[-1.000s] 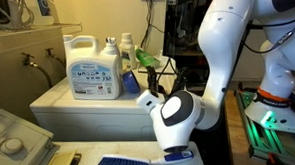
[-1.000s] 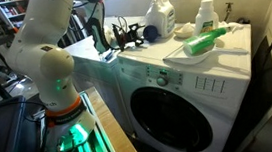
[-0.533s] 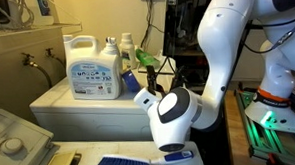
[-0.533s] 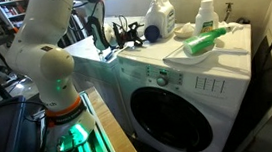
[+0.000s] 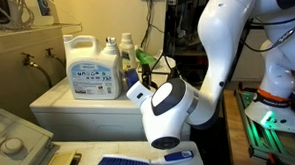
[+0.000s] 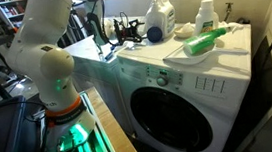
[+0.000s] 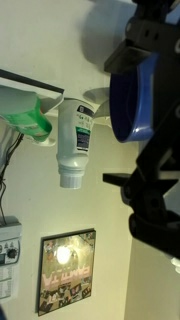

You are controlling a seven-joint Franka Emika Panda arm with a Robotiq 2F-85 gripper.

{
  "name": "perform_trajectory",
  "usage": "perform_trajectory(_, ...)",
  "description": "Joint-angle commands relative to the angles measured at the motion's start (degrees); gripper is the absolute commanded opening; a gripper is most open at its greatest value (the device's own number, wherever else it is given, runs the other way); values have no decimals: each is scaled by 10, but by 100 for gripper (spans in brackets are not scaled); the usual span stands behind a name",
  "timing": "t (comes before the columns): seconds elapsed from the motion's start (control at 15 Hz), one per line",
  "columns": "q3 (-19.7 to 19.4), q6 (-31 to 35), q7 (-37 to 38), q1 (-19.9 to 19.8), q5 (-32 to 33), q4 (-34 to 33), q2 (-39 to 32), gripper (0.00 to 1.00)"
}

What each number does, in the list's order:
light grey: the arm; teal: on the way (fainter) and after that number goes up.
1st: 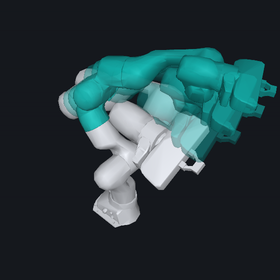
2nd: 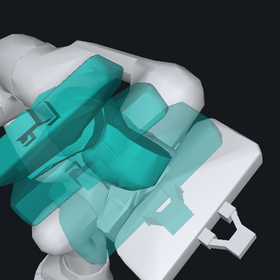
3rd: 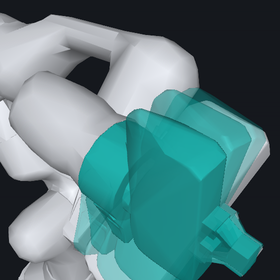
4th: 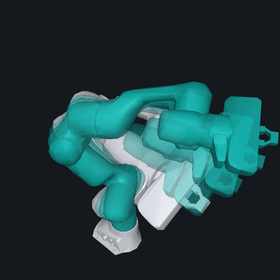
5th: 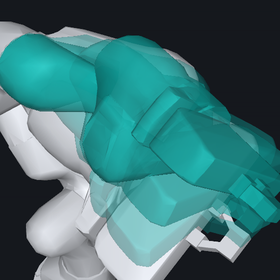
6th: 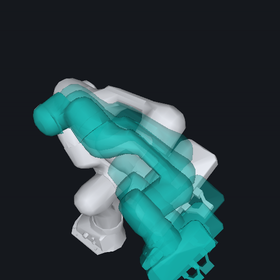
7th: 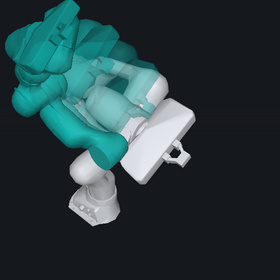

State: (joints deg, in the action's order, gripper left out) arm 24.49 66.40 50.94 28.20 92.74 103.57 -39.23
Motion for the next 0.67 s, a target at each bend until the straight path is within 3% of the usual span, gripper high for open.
perform_trajectory(0.0,-1,20,8,1,-37,-15,6,100)
perform_trajectory(0.2,9,60,17,-13,-95,-38,21,100)
perform_trajectory(0.6,-11,124,51,-32,-225,-73,63,100)
